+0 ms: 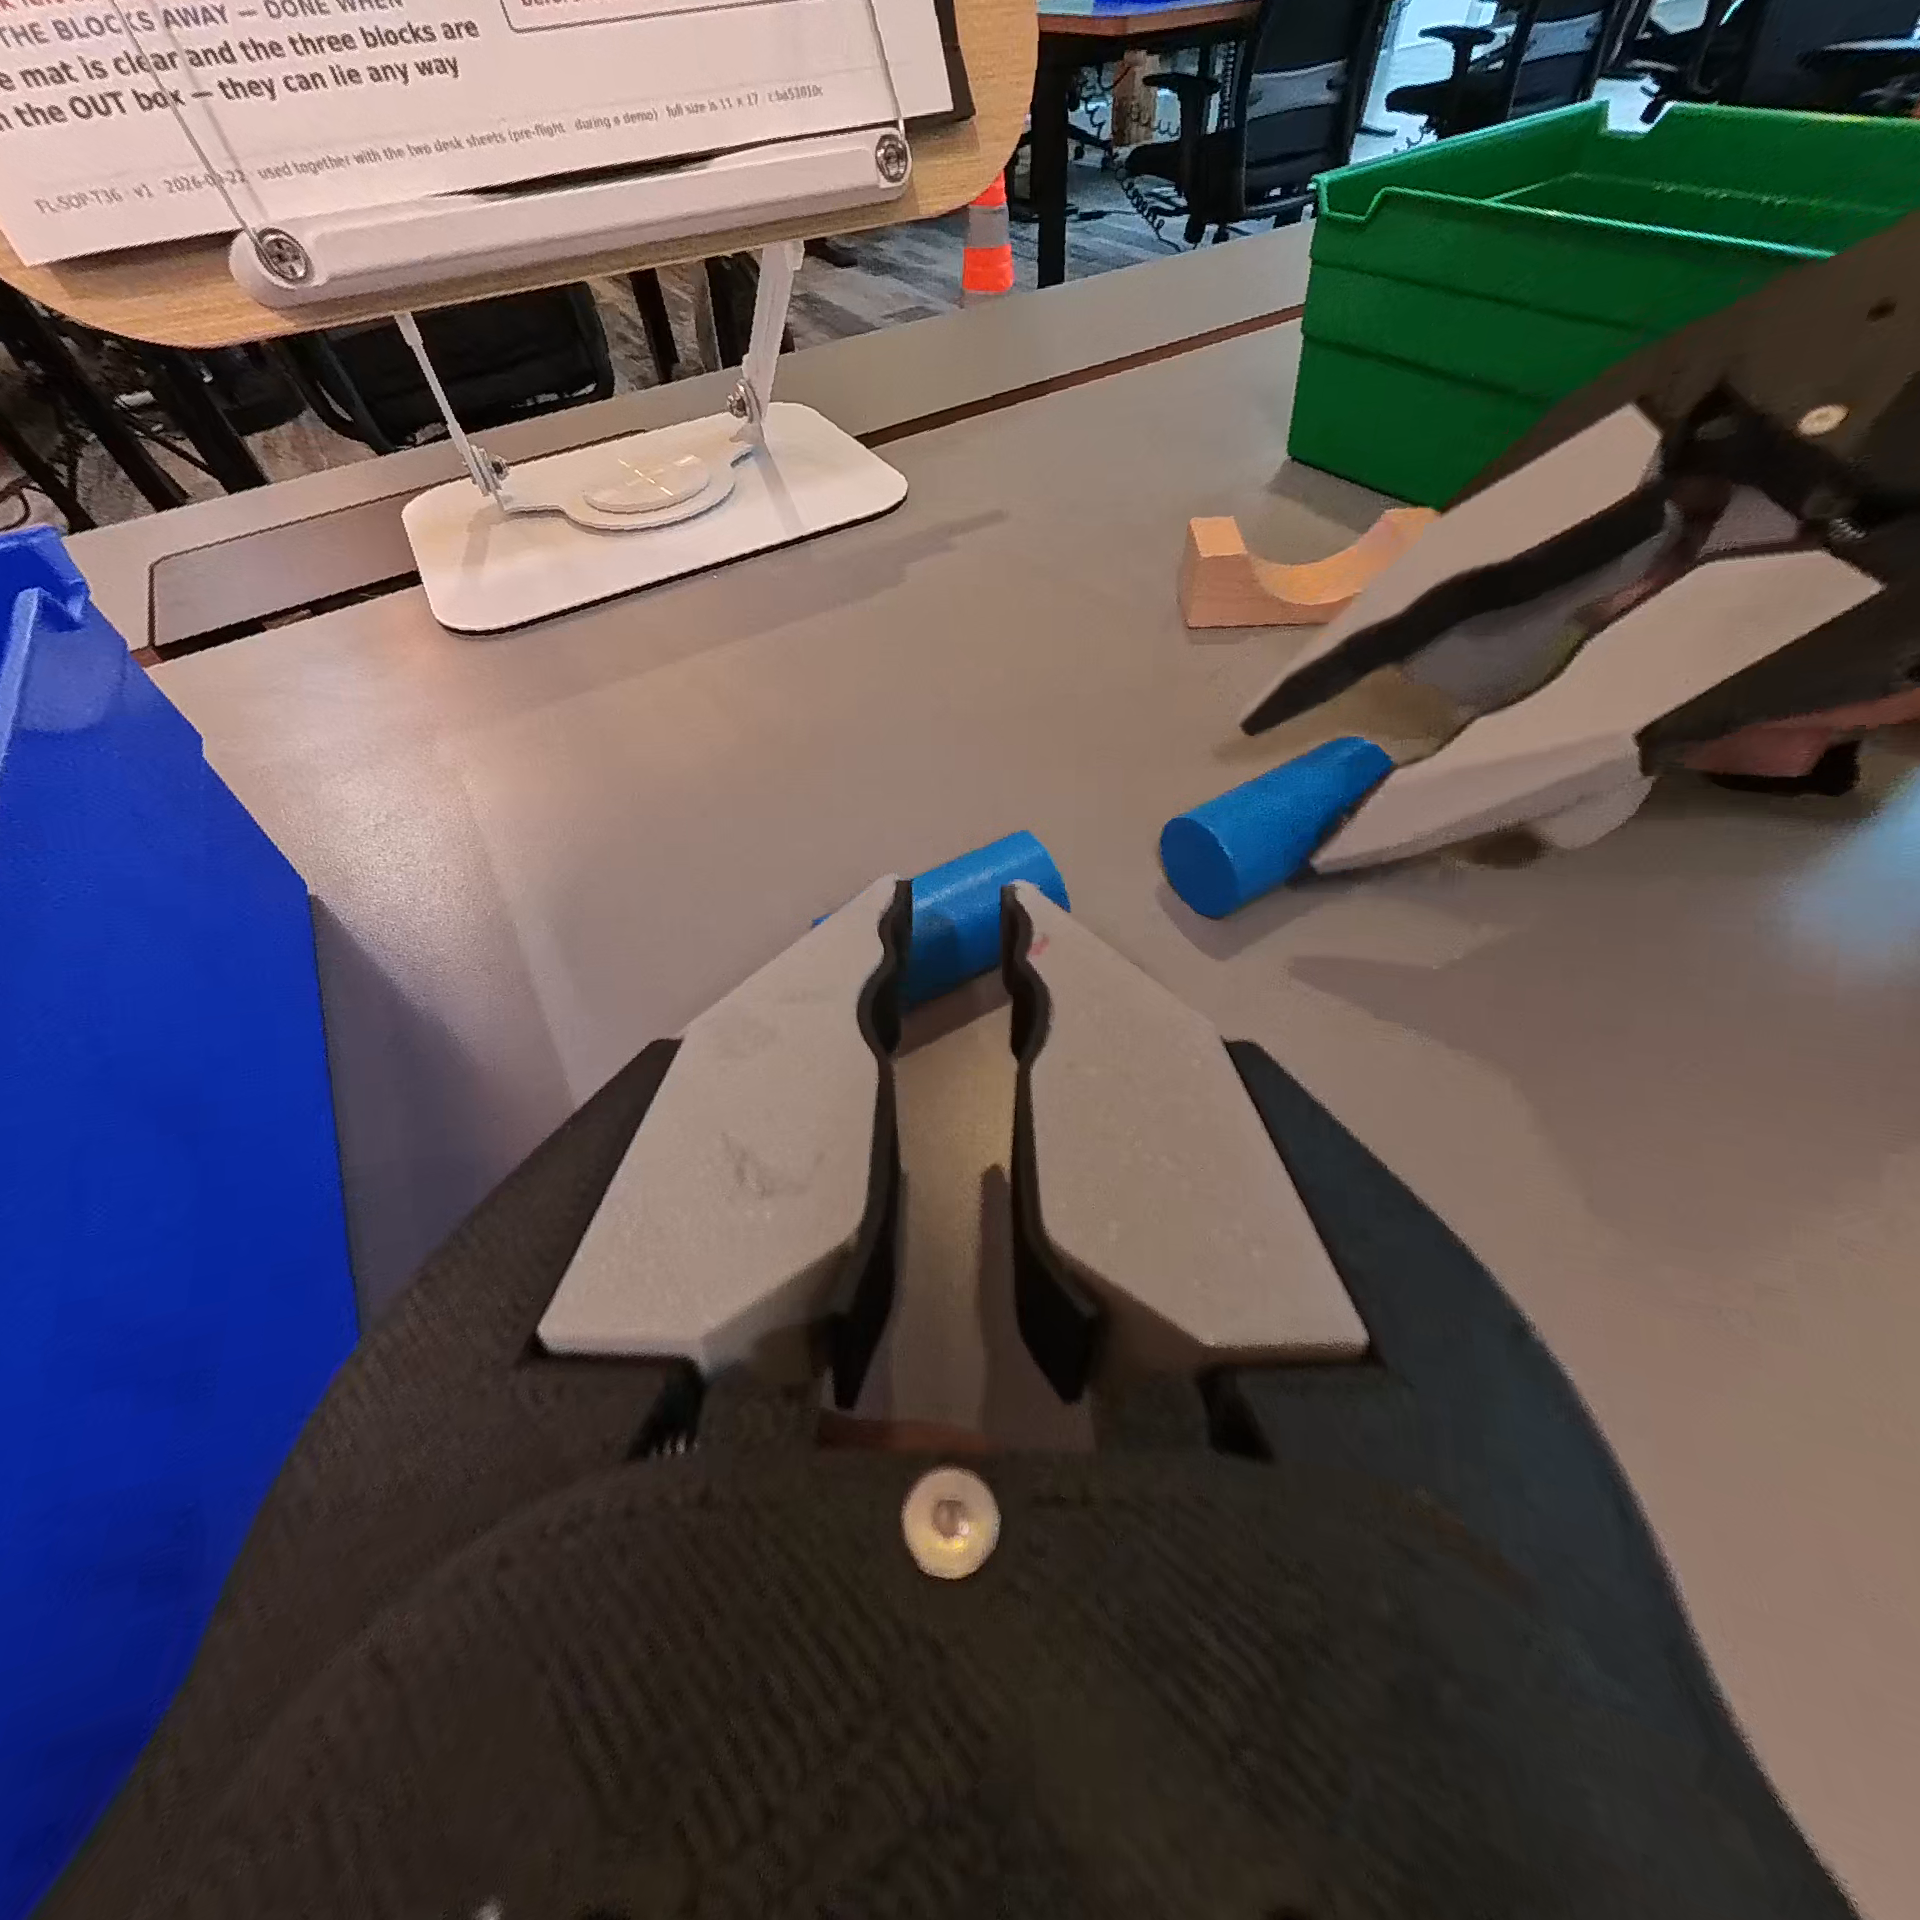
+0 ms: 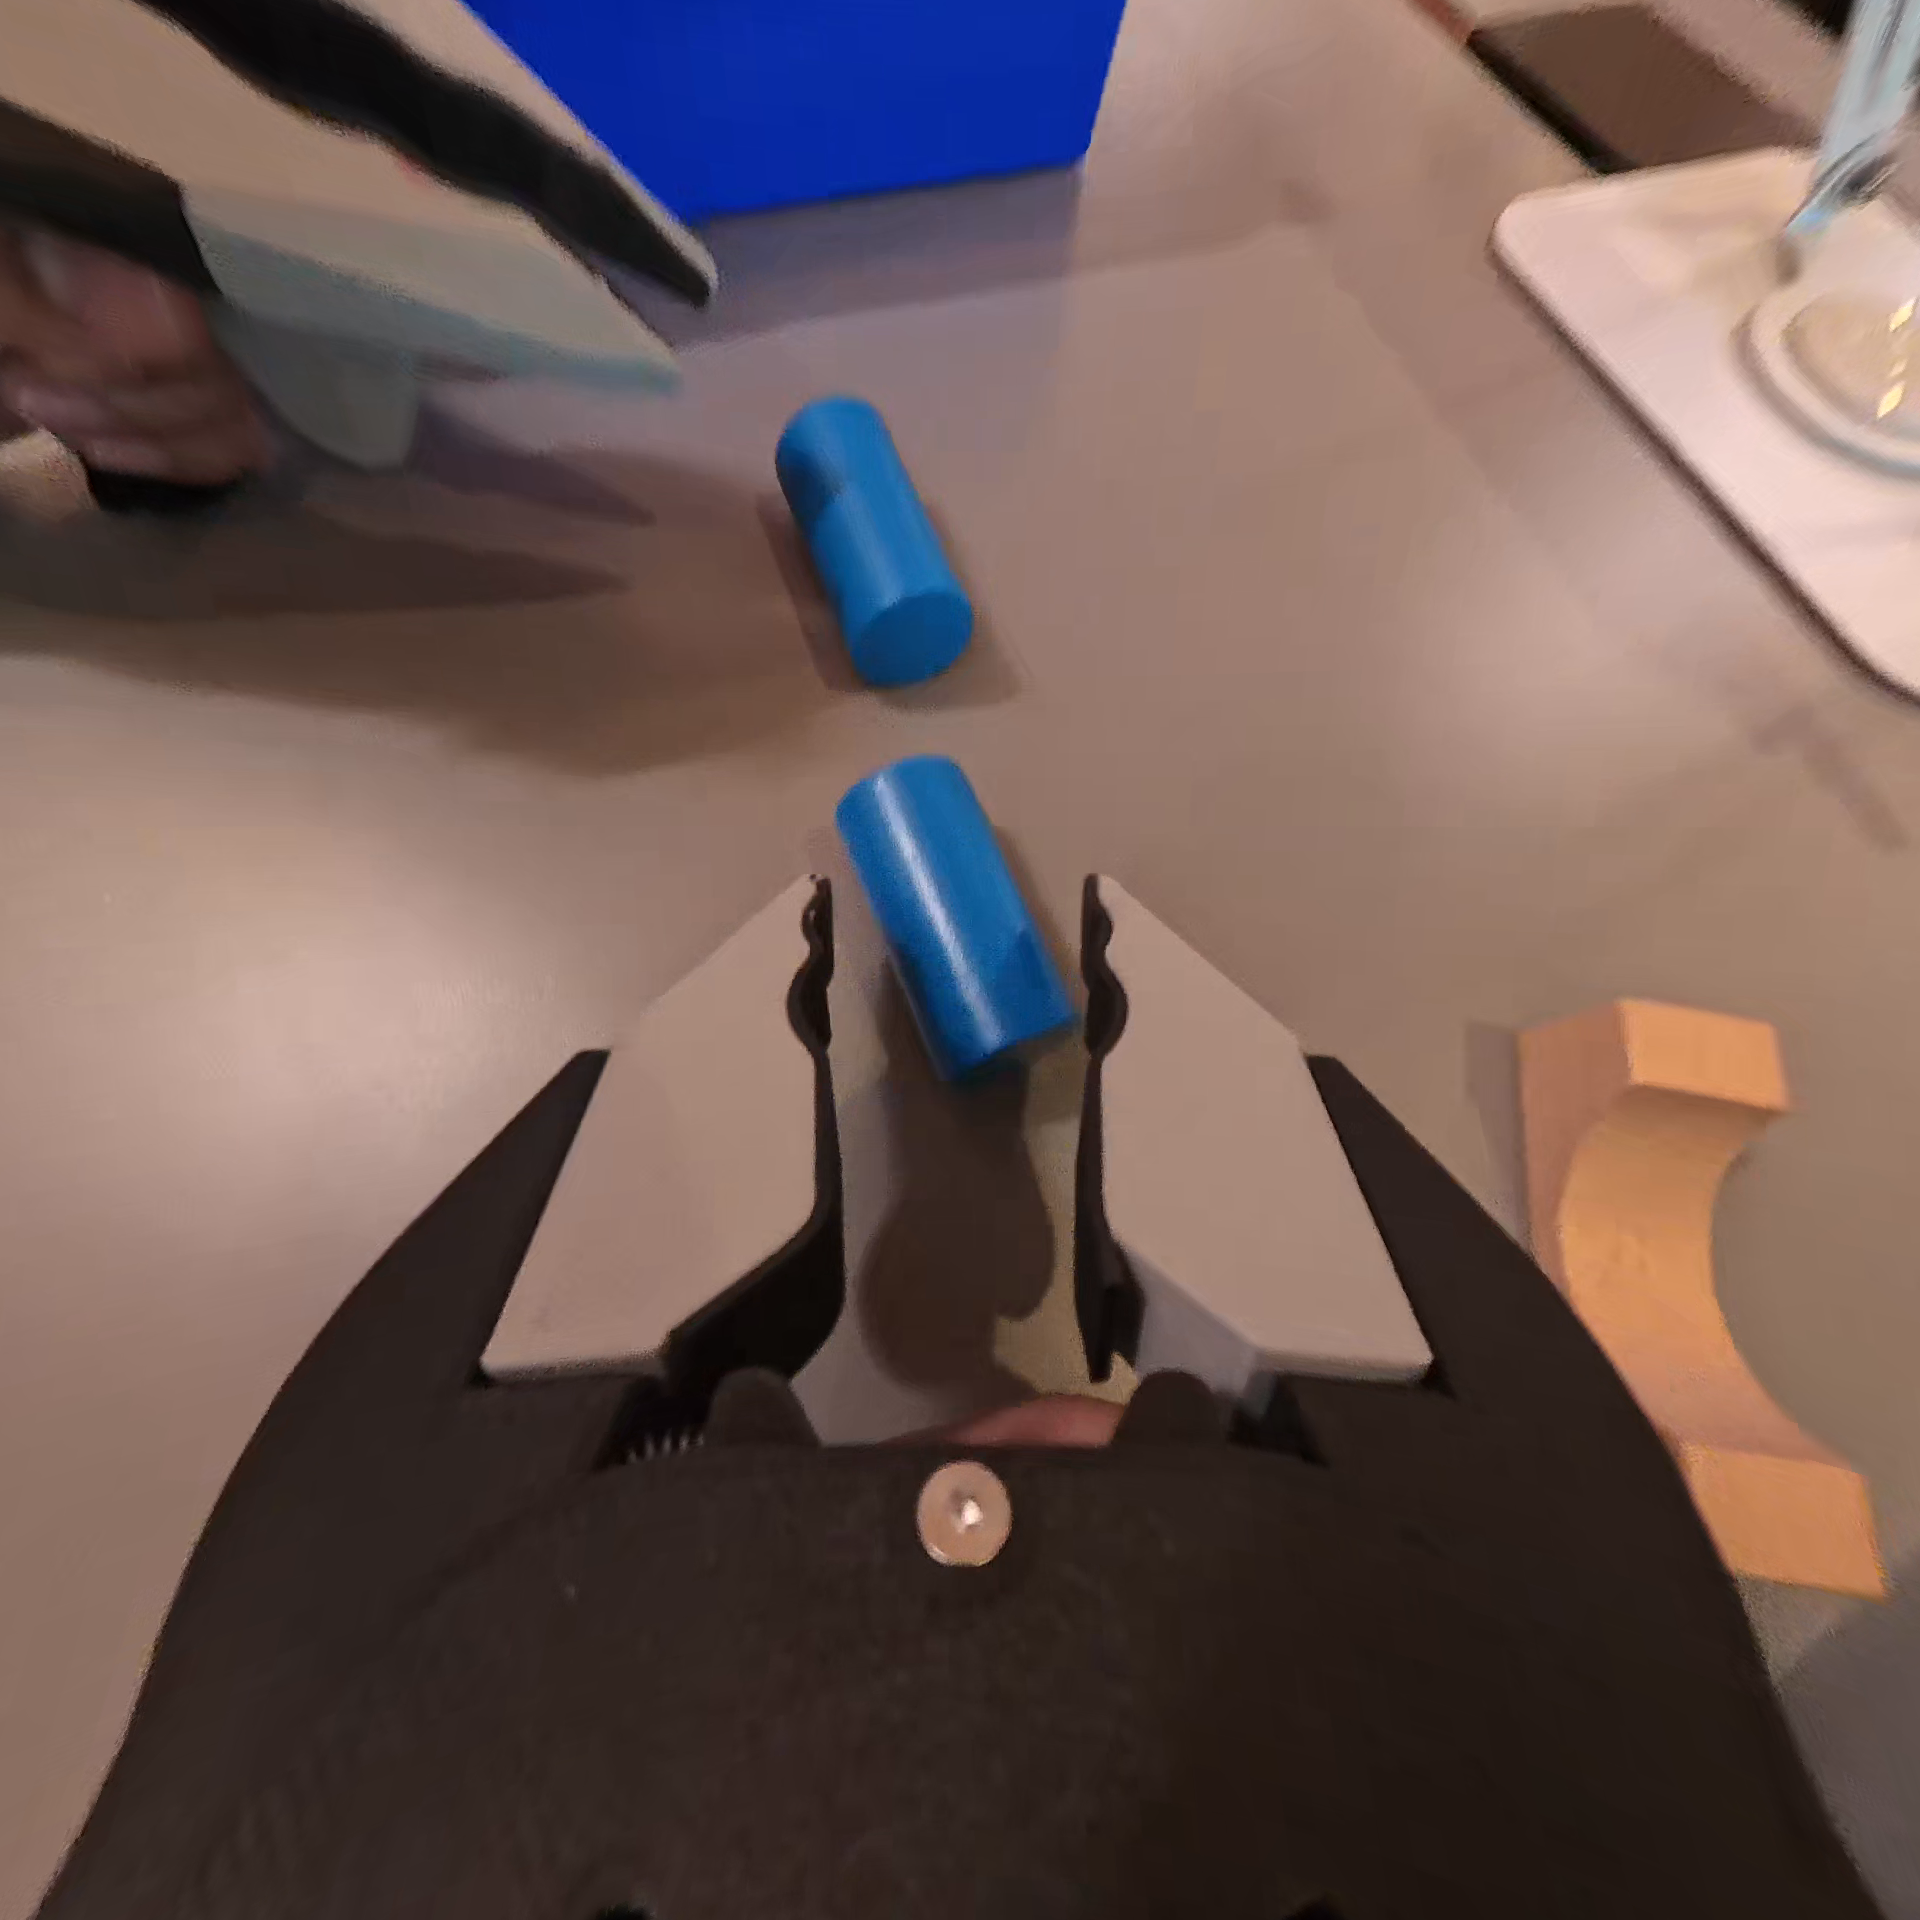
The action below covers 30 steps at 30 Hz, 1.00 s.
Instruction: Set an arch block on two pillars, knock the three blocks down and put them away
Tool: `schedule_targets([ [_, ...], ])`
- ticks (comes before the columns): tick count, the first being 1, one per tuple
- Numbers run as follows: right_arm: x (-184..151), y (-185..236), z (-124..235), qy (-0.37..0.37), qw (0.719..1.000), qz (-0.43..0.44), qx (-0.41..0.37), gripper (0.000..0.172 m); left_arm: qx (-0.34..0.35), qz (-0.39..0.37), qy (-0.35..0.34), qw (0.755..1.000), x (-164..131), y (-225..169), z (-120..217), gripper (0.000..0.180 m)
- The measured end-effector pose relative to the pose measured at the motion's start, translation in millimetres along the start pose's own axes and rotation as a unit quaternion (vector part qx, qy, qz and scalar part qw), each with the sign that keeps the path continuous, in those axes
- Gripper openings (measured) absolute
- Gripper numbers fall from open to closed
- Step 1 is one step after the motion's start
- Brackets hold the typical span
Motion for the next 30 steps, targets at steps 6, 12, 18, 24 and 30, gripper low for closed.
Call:
schedule_targets([
  [6, -9, 2, -15, 0.042, 0.999, 0.019, 0.010, 0.030, 0.000, 0.000, 0.001, 1.000, 0, 0, 0, 0.015],
  [12, -6, 0, -13, 0.043, 0.997, 0.044, -0.045, 0.030, -0.002, -0.003, 0.003, 1.000, 0, -1, -1, 0.015],
  [18, 4, -9, -5, 0.036, 0.984, 0.076, -0.158, 0.030, -0.002, -0.006, 0.003, 1.000, 0, -2, -1, 0.015],
  [24, 12, -25, 0, 0.095, 0.910, 0.160, -0.369, 0.030, -0.002, -0.007, 0.003, 1.000, 0, -2, -1, 0.015],
  [30, 19, -23, -1, 0.118, 0.869, 0.198, -0.438, 0.030, -0.002, -0.006, 0.002, 1.000, 0, -2, 0, 0.015],
])
Point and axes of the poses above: each gripper's, where its closed fingertips meet, z back along the fingers, x out of its top, y = z × x across the jaws, the point moved 5 cm from there along z, back along the fingers, and after that the axes turned 10 degrees about y, right-handed, at the moved point
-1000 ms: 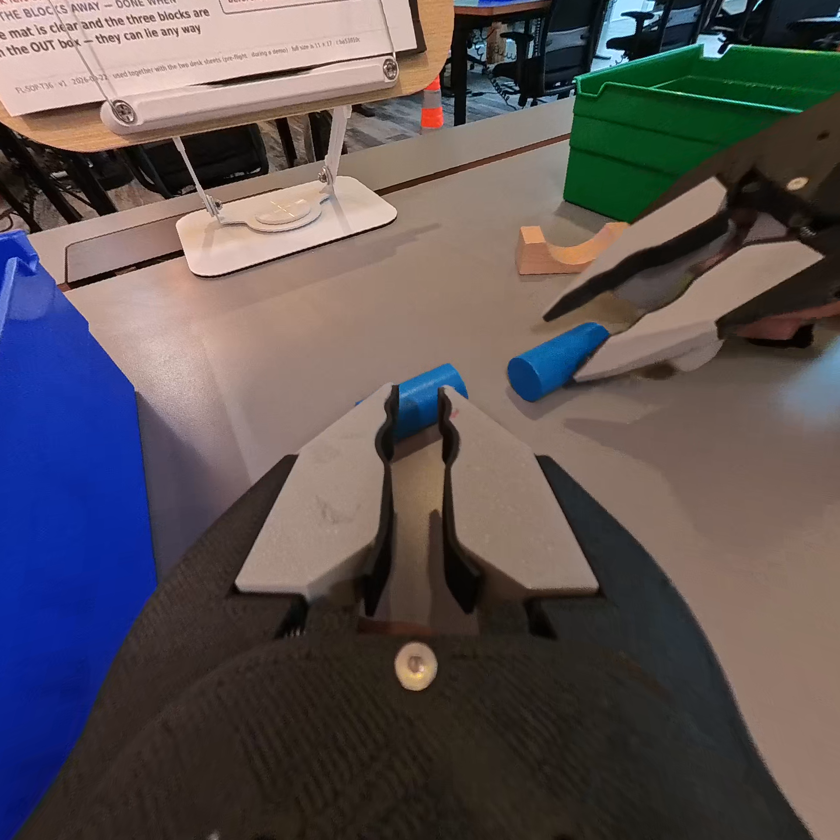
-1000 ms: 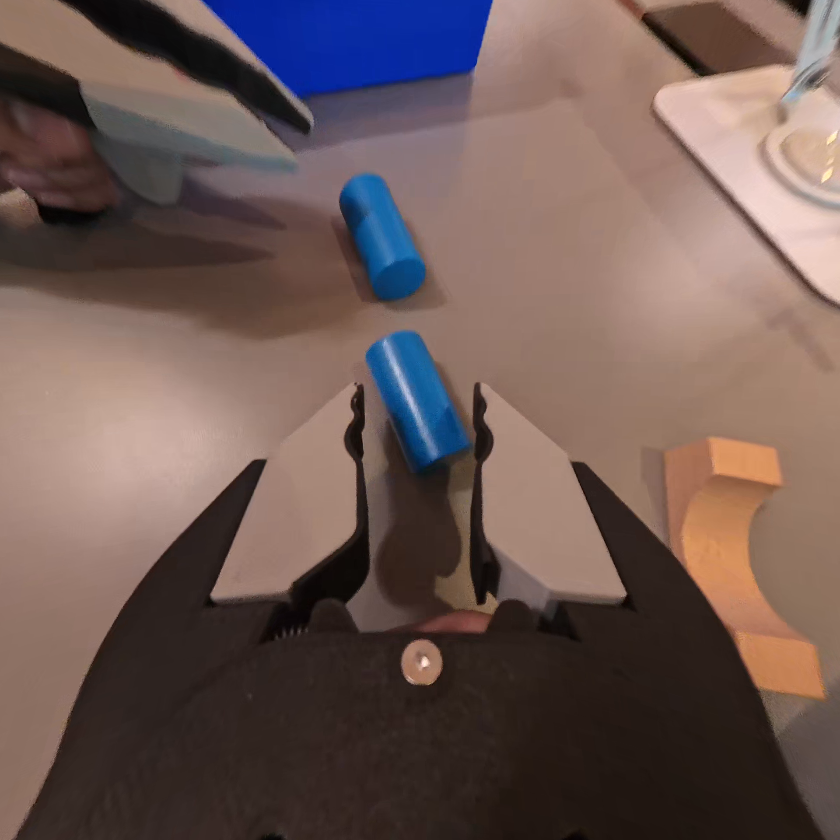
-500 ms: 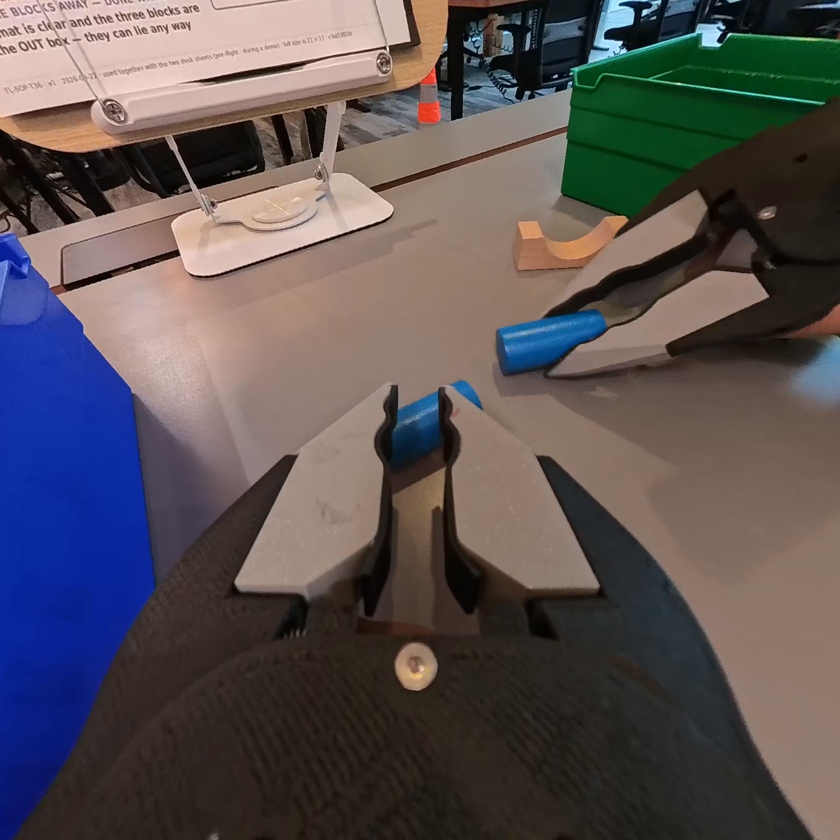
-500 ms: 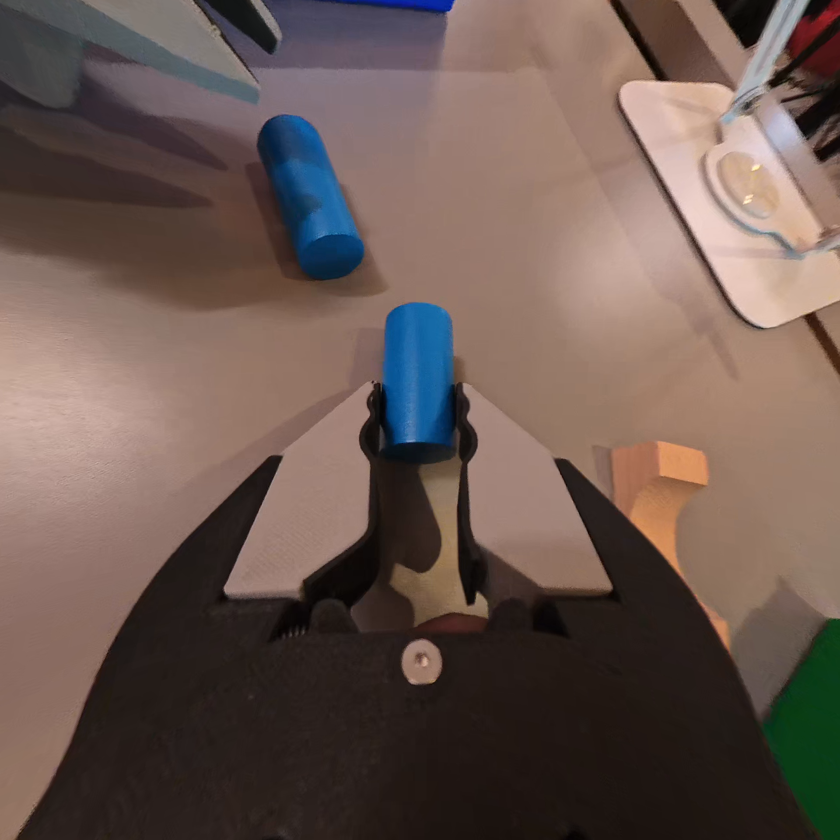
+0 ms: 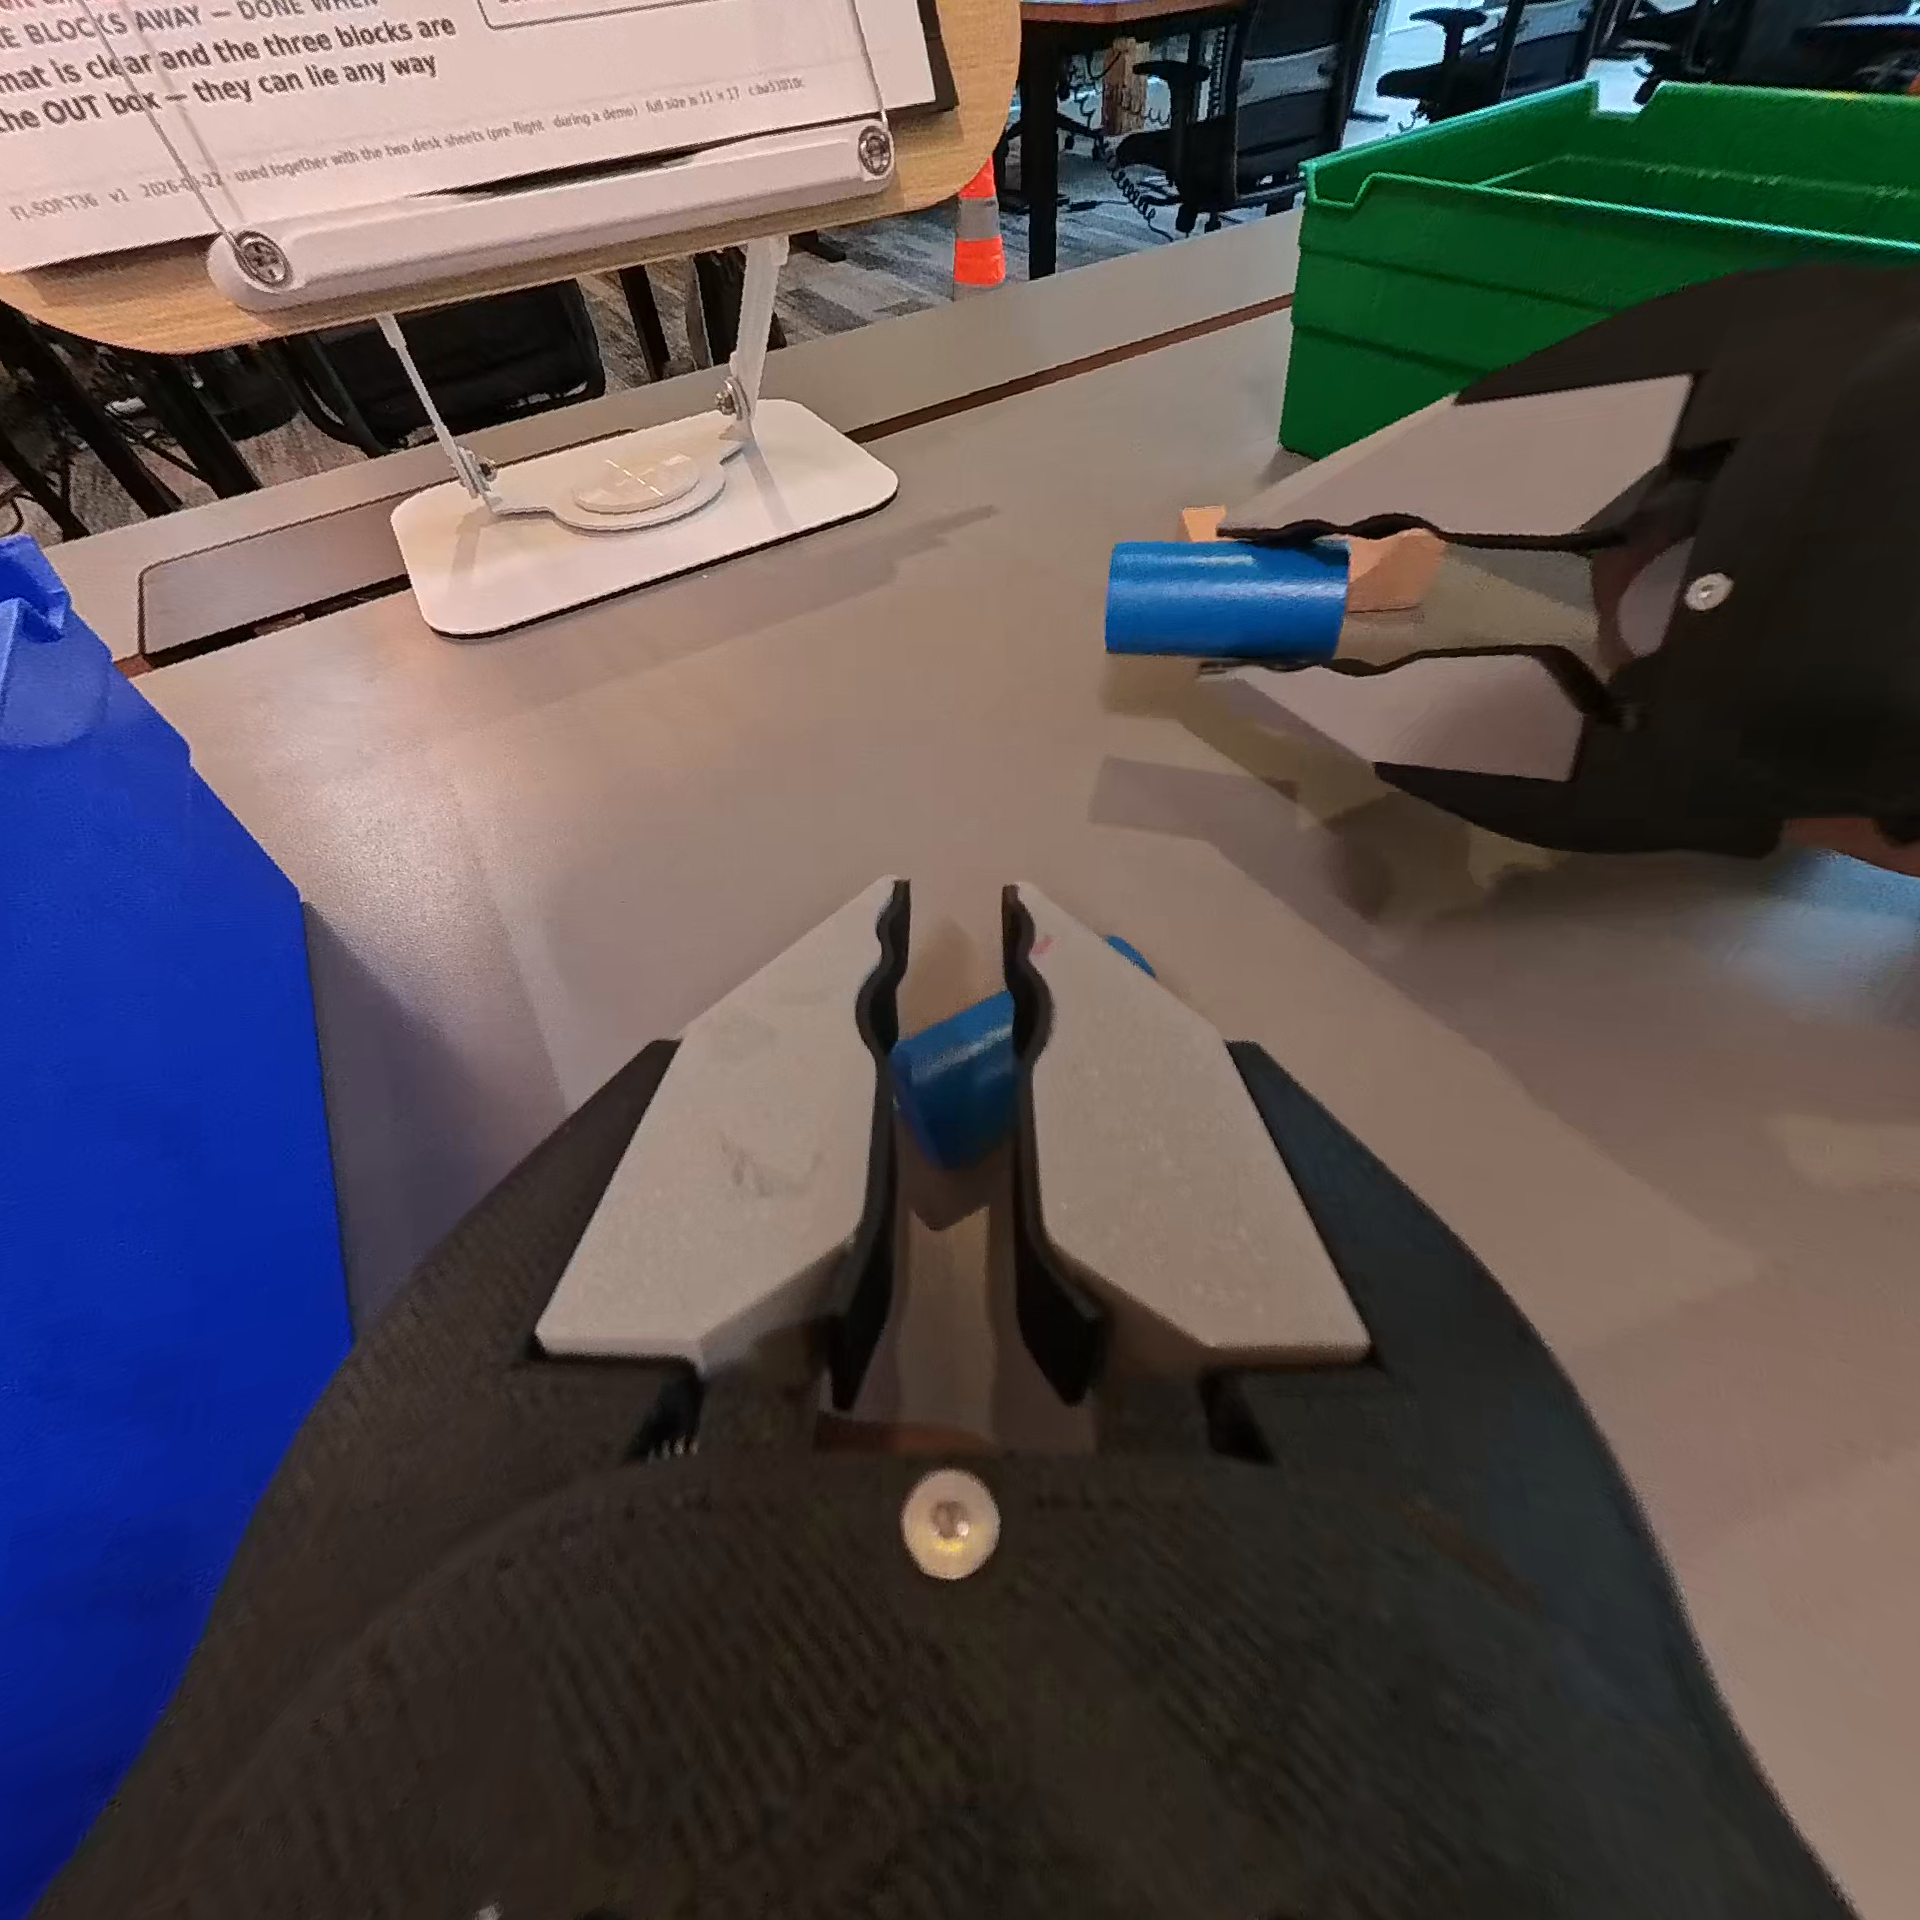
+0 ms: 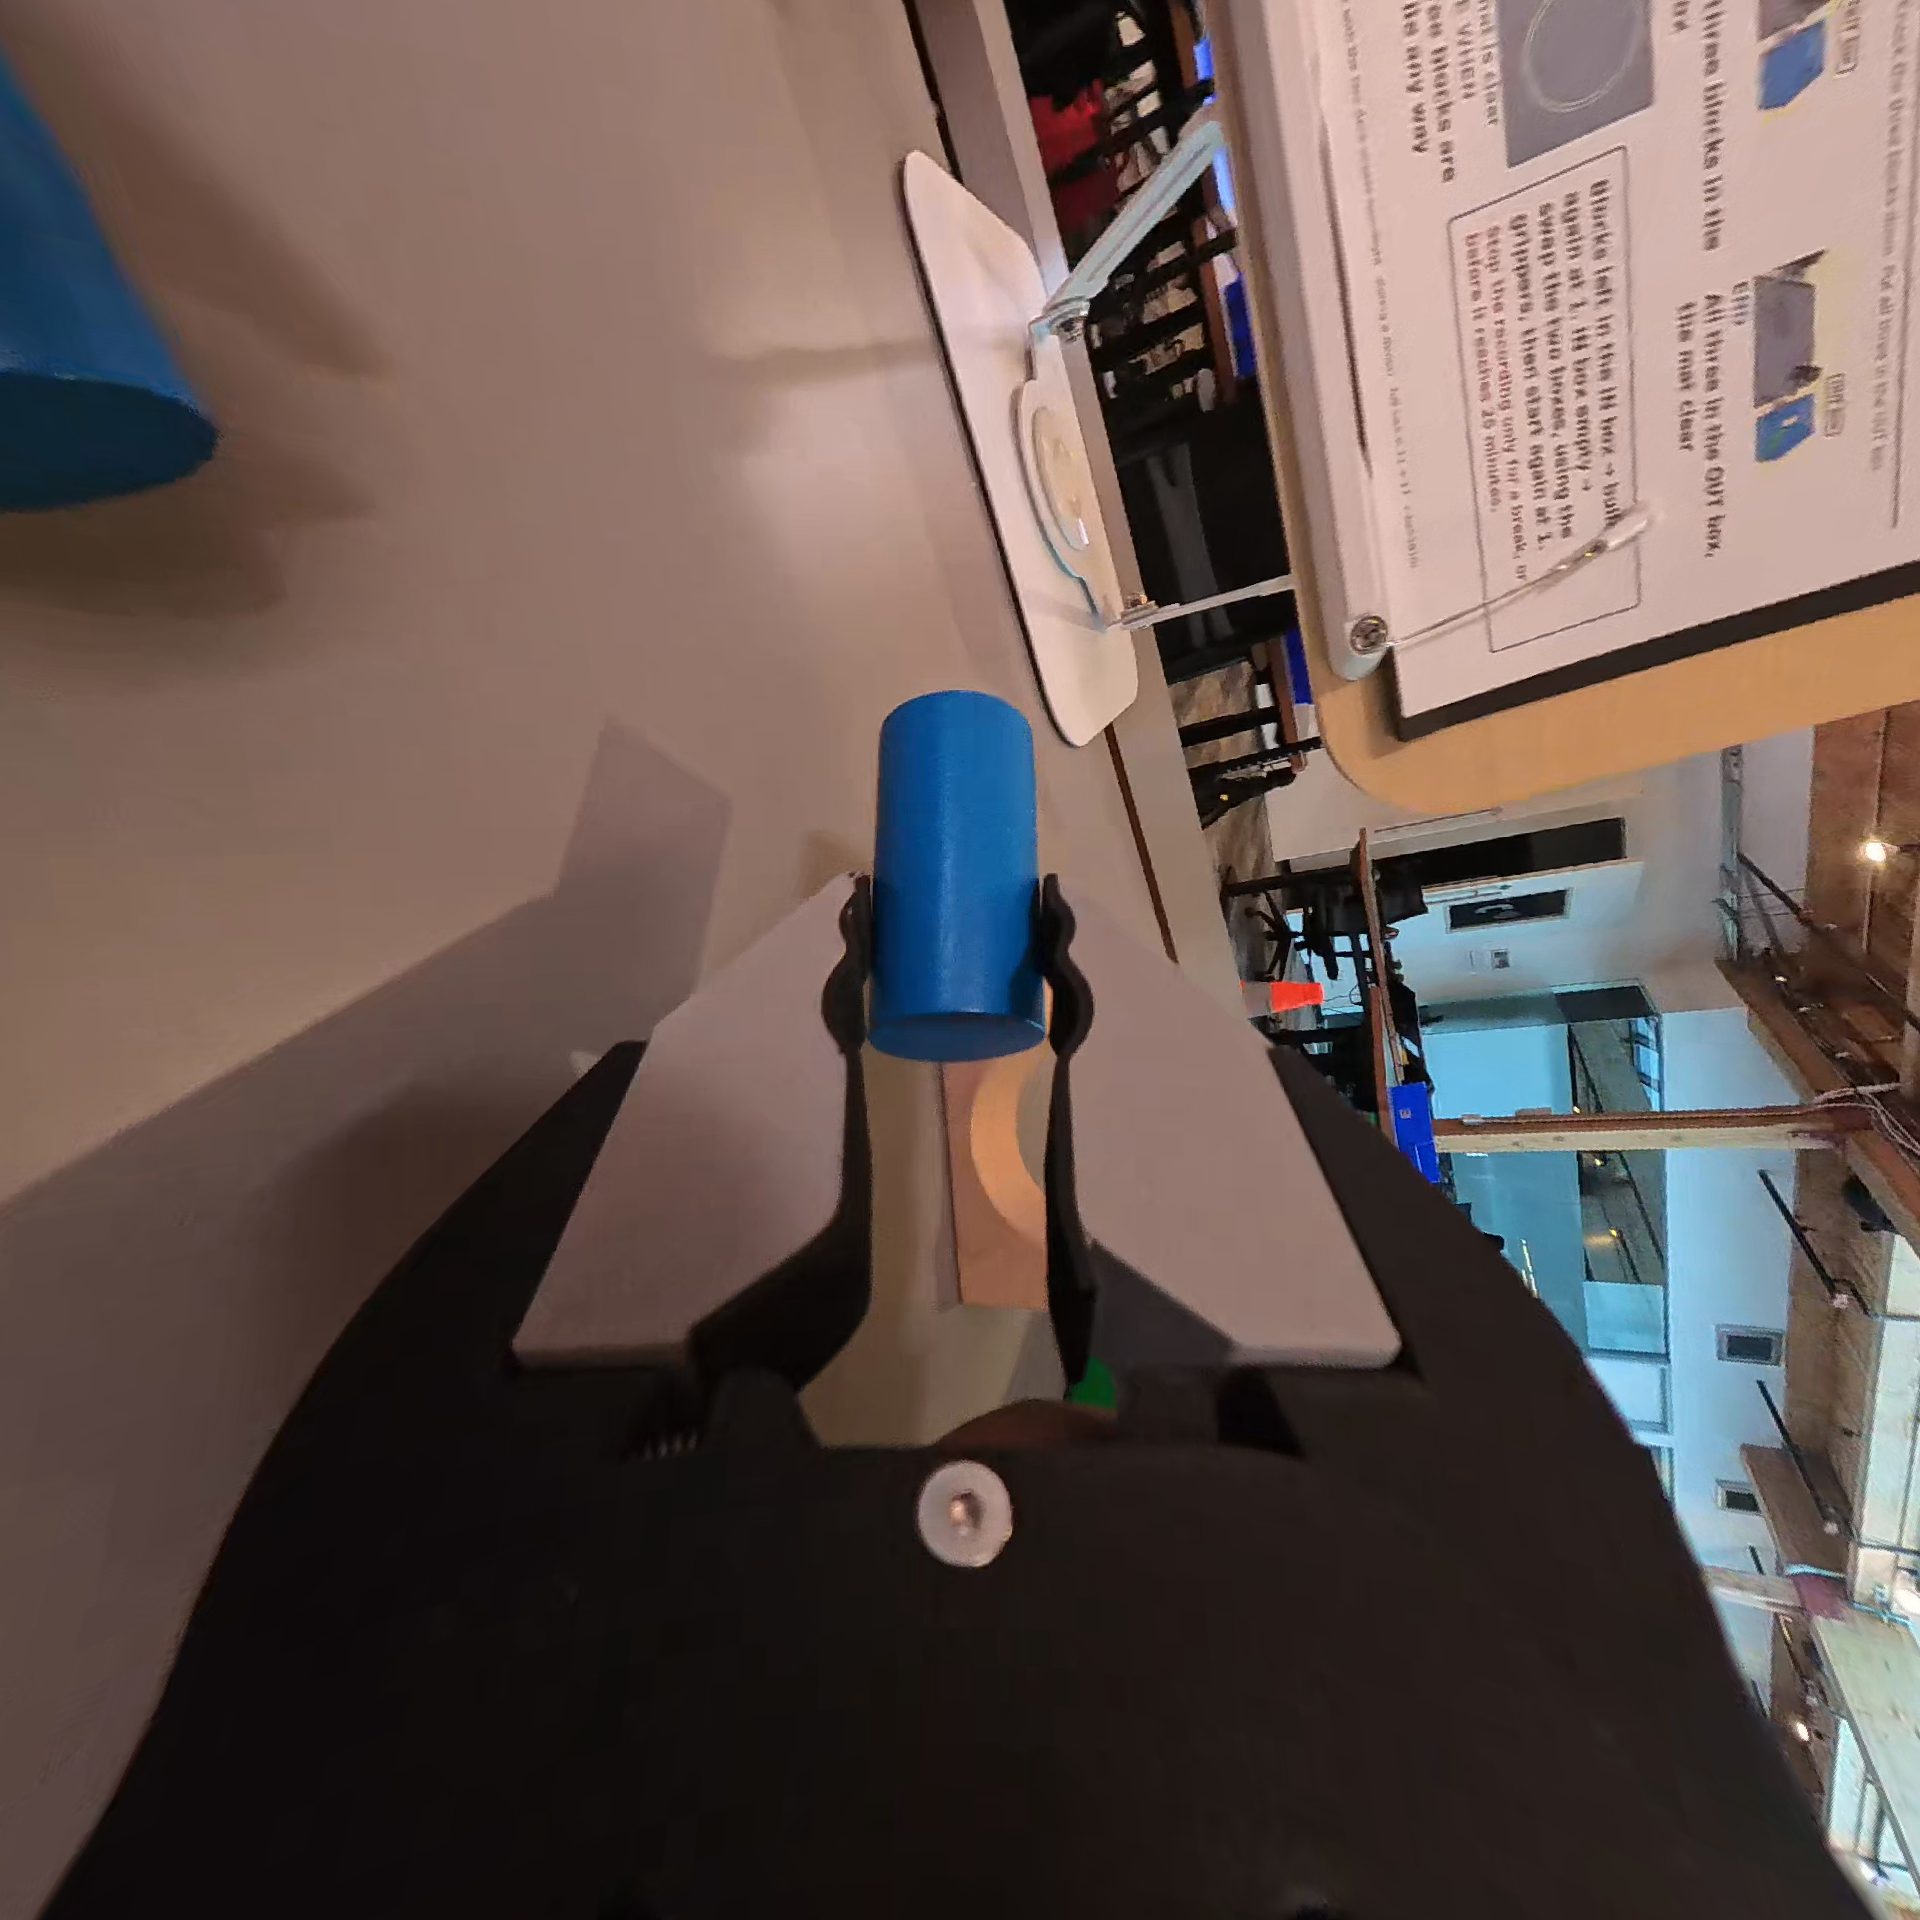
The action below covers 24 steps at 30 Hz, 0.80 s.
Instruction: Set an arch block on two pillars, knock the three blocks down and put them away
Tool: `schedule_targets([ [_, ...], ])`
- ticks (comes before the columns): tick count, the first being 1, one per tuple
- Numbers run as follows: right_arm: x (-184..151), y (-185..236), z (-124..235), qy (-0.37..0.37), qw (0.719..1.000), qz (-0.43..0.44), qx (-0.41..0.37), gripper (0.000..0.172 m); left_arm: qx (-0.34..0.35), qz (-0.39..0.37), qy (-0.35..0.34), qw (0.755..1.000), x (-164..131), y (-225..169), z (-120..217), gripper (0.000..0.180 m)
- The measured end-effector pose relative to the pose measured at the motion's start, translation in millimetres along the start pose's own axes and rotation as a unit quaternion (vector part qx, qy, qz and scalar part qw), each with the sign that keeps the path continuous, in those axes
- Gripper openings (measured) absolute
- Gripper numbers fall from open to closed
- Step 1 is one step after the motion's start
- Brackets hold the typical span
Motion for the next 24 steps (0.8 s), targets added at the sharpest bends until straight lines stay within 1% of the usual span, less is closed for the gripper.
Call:
schedule_targets([
  [5, -2, -10, 3, -0.007, 1.000, -0.026, -0.016, 0.030, -0.001, -0.001, 0.001, 1.000, 0, 0, 0, 0.016],
  [8, -1, -25, 10, -0.016, 0.997, -0.044, -0.064, 0.029, -0.001, -0.002, 0.002, 1.000, 0, 0, 0, 0.015],
  [10, -2, -45, 21, -0.031, 0.990, -0.072, -0.116, 0.029, -0.001, -0.001, 0.001, 1.000, 0, 0, 0, 0.015],
  [12, -8, -68, 35, -0.046, 0.977, -0.112, -0.178, 0.029, -0.001, -0.002, 0.001, 1.000, 0, 0, 0, 0.015],
  [15, -22, -100, 64, -0.074, 0.945, -0.163, -0.273, 0.029, 0.000, -0.003, 0.002, 1.000, 0, -1, -1, 0.015],
  [19, -37, -125, 96, -0.106, 0.908, -0.216, -0.344, 0.029, -0.001, -0.003, 0.002, 1.000, 0, -1, -1, 0.015],
  [24, -51, -140, 128, -0.134, 0.874, -0.254, -0.393, 0.029, 0.000, -0.003, 0.003, 1.000, 0, -1, -1, 0.015],
])
Point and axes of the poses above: each gripper's, where its closed fingertips meet, z back along the fingers, x out of its top, y = z × x across the jaws, the point moved 5 cm from there along z, back along the fingers, and after that the axes turned 10 degrees about y, right-handed, at the moved point
